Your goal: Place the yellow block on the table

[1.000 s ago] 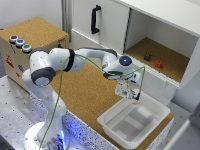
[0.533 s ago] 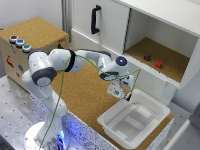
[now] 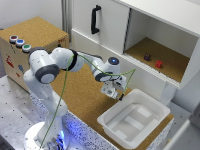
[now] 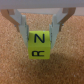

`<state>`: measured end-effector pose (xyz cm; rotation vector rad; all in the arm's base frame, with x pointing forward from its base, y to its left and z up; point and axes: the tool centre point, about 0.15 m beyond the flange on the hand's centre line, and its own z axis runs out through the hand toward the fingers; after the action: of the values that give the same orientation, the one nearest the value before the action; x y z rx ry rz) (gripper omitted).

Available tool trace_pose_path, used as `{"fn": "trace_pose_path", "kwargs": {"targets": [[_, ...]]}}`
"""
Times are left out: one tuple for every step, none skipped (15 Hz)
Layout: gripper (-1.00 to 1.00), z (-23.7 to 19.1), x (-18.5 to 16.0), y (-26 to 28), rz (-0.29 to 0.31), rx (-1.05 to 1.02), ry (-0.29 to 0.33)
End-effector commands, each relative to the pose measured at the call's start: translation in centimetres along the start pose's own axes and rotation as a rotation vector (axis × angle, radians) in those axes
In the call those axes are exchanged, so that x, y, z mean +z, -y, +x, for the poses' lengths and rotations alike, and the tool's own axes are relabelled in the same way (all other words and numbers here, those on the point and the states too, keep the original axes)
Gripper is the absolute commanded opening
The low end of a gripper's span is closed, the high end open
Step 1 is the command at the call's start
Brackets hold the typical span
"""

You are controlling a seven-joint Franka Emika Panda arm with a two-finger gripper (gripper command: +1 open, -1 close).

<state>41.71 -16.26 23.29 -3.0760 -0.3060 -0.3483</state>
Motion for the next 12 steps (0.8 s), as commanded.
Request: {"fn": "trace_pose_path", "kwargs": {"targets": [[1.0, 1.7, 2.0, 1.2, -0.032, -0.014, 0.024], [1.0, 1.9, 0.6, 1.2, -0.037, -0.016, 0.0], [1.0, 2.2, -0.9, 1.0, -0.028, -0.013, -0.021], [1.0, 2.8, -3.2, 0.7, -0.024, -0.019, -0.054], [1.0, 3.3, -5.2, 0.3, -0.028, -0.026, -0.089], [1.0, 3.3, -5.2, 0.3, -0.028, -0.026, -0.089], [1.0, 3.3, -5.2, 0.3, -0.028, -0.026, -0.089], [1.0, 3.3, -5.2, 0.3, -0.028, -0.026, -0.089], [1.0, 3.3, -5.2, 0.3, -0.028, -0.026, -0.089], [1.0, 3.3, -5.2, 0.3, -0.028, -0.026, -0.089], [1.0, 3.3, -5.2, 0.3, -0.028, -0.026, -0.089], [1.0, 3.3, -5.2, 0.3, -0.028, -0.026, -0.089]]}}
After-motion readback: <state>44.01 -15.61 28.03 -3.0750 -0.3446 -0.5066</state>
